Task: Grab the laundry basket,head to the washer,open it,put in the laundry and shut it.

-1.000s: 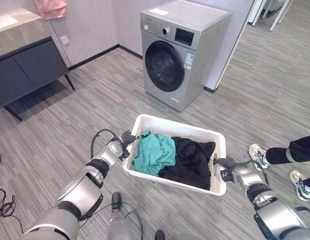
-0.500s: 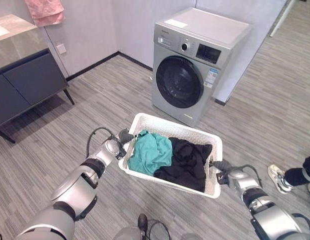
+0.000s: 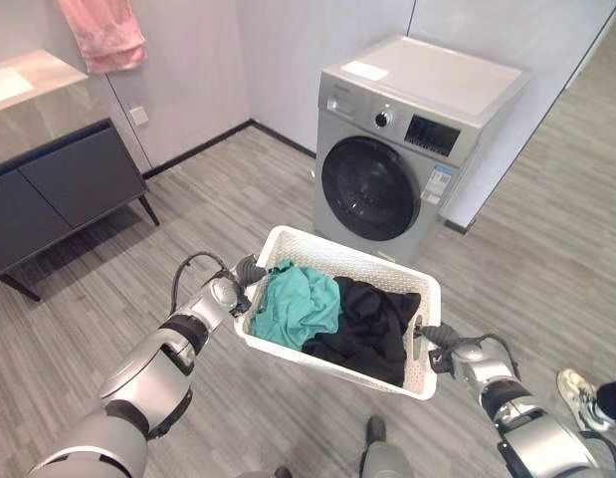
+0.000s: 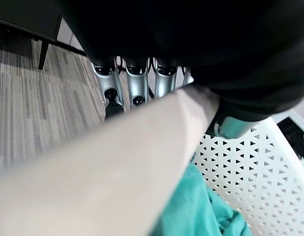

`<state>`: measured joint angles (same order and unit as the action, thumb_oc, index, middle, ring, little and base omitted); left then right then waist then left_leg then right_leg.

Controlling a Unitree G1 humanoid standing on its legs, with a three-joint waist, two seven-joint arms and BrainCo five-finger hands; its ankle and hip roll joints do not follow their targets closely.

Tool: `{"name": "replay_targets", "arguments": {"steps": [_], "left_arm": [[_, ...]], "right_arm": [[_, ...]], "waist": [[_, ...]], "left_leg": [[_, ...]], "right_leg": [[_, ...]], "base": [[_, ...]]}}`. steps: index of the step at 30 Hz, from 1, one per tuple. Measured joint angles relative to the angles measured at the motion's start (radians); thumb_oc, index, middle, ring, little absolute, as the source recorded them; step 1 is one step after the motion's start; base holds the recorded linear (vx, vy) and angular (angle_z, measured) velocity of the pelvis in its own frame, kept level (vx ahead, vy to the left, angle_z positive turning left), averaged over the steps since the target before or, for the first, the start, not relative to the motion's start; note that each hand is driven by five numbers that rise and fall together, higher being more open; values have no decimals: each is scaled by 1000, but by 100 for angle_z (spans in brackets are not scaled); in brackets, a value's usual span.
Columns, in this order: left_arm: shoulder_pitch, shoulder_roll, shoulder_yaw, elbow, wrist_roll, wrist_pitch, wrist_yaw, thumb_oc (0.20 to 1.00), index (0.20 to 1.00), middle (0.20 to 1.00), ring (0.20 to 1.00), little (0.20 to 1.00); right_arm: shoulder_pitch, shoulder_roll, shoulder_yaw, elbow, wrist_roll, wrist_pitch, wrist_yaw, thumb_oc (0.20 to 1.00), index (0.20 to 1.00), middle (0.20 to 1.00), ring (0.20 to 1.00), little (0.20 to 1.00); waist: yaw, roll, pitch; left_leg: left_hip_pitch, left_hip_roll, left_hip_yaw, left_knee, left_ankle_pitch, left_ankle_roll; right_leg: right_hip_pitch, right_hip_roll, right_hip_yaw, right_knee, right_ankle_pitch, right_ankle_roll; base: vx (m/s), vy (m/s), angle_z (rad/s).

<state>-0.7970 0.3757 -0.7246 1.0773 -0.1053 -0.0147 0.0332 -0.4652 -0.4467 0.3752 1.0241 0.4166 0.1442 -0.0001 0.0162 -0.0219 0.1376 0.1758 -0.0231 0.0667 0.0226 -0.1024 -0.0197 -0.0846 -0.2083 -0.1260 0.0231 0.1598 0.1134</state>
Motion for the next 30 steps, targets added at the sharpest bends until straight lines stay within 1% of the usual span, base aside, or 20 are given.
{"name": "replay_targets", "arguments": {"steps": [2,4,5,6,9,10,14,21,23,30], "left_arm": [[2,-18,14,0,2,0,0,200,200,200,200,200],[8,-30,15,-3,4,0,0,200,200,200,200,200],[8,-30,15,-3,4,0,0,200,200,200,200,200],[10,-44,15,-6,4,-1,0,200,200,200,200,200],[10,-53,17,-10,4,-2,0,200,200,200,200,200],[10,-53,19,-12,4,-2,0,200,200,200,200,200],[12,-59,25,-13,4,0,0,200,200,200,200,200],[19,-57,38,-21,4,0,0,200,200,200,200,200],[23,-57,43,-31,5,1,0,200,200,200,200,200],[24,-57,50,-37,5,1,0,200,200,200,200,200]], "right_arm": [[4,-12,0,2,-1,0,0,200,200,200,200,200],[4,-31,0,-3,-1,-2,0,200,200,200,200,200],[4,-31,0,-3,-1,-2,0,200,200,200,200,200],[5,-51,0,-5,-2,-2,0,200,200,200,200,200],[8,-62,-1,-7,-2,-2,1,200,200,200,200,200],[9,-63,-1,-7,-2,-2,1,200,200,200,200,200],[26,-70,-2,-25,-2,-2,1,200,200,200,200,200],[35,-71,-4,-40,-9,-2,2,200,200,200,200,200],[51,-73,-24,-61,-14,-2,2,200,200,200,200,200],[60,-73,-41,-74,-32,-8,2,200,200,200,200,200]], "waist": [[-5,17,-10],[-5,18,-10],[-5,18,-10],[-16,23,-12],[-31,34,-14],[-34,34,-14],[-30,49,-16],[-20,70,-16],[-19,75,-15],[-20,77,-15]], "left_leg": [[-3,39,2,4,-5,-9],[-7,69,9,35,-10,-18],[-7,69,9,35,-10,-18],[-13,82,23,37,-11,-18],[3,102,25,3,-14,-23],[2,102,25,0,-13,-23],[13,101,27,-28,-11,-26],[14,100,27,-28,-11,-26],[15,100,27,-28,-11,-26],[27,99,30,-32,-11,-27]], "right_leg": [[38,41,-25,-70,17,-27],[60,75,-24,-105,28,-50],[60,75,-24,-105,28,-50],[65,89,-24,-110,26,-59],[64,109,-31,-110,25,-62],[62,109,-35,-110,26,-63],[59,103,-44,-111,24,-56],[59,103,-44,-111,31,-58],[61,103,-44,-110,31,-58],[69,104,-42,-111,35,-57]], "base": [[79,-100,2],[71,-103,-11],[73,-87,-14],[56,-55,-3],[41,-36,2],[49,-32,6],[30,-21,7],[3,-2,1],[0,0,0],[0,0,0]]}}
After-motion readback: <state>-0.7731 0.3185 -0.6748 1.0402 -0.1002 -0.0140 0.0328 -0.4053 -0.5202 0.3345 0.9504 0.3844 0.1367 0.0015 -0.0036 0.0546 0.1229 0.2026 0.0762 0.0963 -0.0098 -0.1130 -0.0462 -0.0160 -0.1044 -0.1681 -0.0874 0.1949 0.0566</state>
